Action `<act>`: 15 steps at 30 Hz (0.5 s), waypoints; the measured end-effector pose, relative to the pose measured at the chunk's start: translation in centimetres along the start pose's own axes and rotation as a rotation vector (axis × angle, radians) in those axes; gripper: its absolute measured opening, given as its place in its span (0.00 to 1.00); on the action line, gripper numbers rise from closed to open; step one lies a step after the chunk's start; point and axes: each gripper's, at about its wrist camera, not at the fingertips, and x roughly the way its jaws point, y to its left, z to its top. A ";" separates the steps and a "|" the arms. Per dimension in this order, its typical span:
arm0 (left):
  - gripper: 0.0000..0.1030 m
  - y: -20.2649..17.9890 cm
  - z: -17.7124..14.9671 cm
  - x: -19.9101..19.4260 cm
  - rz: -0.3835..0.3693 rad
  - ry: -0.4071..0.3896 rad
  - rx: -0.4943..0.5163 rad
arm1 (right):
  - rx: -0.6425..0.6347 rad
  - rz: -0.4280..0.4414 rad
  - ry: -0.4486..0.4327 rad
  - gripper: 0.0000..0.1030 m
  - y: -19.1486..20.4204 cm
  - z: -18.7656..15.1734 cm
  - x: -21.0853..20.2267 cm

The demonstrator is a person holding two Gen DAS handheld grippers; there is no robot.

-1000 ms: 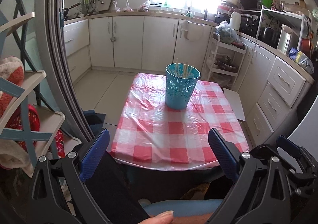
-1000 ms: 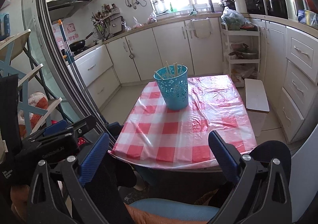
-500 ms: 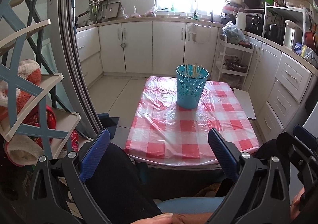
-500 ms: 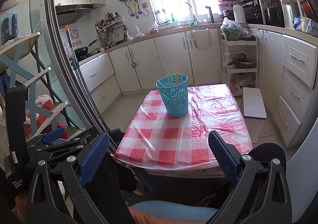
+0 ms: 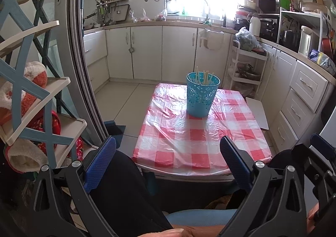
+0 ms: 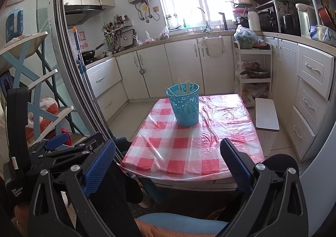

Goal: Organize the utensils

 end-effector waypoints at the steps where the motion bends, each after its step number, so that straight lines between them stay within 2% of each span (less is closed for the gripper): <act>1: 0.93 0.0 0.0 0.0 -0.001 -0.001 -0.001 | -0.002 0.000 -0.004 0.93 0.0 0.0 -0.1; 9: 0.93 0.3 -0.1 -0.4 -0.004 -0.008 -0.010 | 0.019 0.003 -0.041 0.93 -0.3 -0.3 -1.1; 15: 0.93 0.5 -0.1 -0.8 -0.005 -0.021 -0.018 | -0.003 0.040 -0.076 0.93 0.3 -0.5 -1.9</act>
